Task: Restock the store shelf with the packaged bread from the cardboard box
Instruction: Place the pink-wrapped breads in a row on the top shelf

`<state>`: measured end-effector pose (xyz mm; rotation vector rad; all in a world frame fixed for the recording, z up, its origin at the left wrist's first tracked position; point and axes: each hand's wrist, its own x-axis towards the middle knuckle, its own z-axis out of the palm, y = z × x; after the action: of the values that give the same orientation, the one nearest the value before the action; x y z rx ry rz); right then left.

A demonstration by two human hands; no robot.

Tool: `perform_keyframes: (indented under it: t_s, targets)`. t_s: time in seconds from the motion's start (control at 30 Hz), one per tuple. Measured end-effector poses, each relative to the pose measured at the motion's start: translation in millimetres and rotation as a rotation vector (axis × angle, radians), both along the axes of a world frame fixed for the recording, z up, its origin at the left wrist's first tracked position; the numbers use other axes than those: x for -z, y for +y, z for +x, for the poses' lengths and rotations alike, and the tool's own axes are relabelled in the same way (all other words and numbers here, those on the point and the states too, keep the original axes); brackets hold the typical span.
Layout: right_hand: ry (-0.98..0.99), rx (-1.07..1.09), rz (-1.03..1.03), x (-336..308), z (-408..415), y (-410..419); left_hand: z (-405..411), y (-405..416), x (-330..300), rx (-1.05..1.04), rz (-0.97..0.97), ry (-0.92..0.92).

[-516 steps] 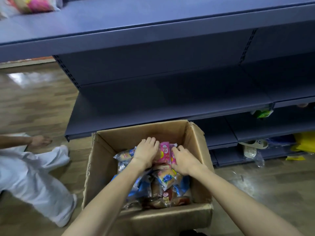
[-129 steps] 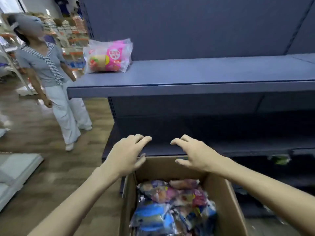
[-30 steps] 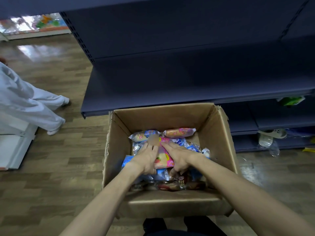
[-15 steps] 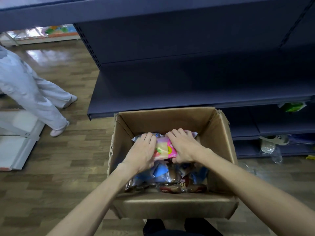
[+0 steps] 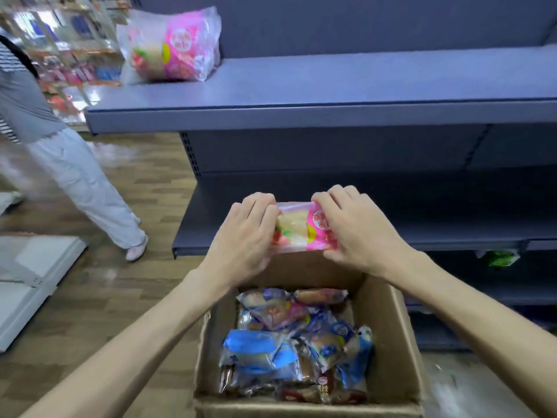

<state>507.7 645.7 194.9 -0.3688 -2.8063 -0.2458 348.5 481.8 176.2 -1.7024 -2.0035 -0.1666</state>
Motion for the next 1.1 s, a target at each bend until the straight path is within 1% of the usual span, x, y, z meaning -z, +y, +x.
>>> perform_keyframes:
  t_s: [0.13, 0.27, 0.33, 0.43, 0.63, 0.8, 0.97, 1.1]
  targets:
    - [0.138, -0.025, 0.078, -59.1, -2.6, 0.0, -9.3, 0.3, -55.7, 0.063, 0.206, 0.037]
    - [0.289, -0.023, 0.126, -111.1, -15.8, 9.8, -24.7, -1.7, -106.2, 0.080, 0.377, 0.086]
    - [0.359, -0.016, 0.141, -134.2, -26.6, 18.2, -34.0, -4.2, -124.9, 0.063, 0.430, 0.059]
    - [0.413, -0.001, 0.177, -164.4, -46.6, 32.6, -52.2, -3.8, -139.7, 0.005, 0.477, -0.033]
    - [0.438, 0.029, 0.227, -203.3, -95.3, 67.6, -94.4, 15.9, -151.9, -0.065, 0.477, -0.179]
    - [0.366, 0.060, 0.294, -221.7, -139.5, 89.4, -124.7, 48.7, -170.8, -0.132, 0.465, -0.283]
    - [0.307, 0.106, 0.302, -223.9, -180.0, 109.9, -145.5, 78.5, -176.2, -0.187, 0.335, -0.352]
    - [0.283, 0.146, 0.292, -216.5, -206.5, 126.0, -152.8, 89.3, -168.7, -0.215, 0.239, -0.325]
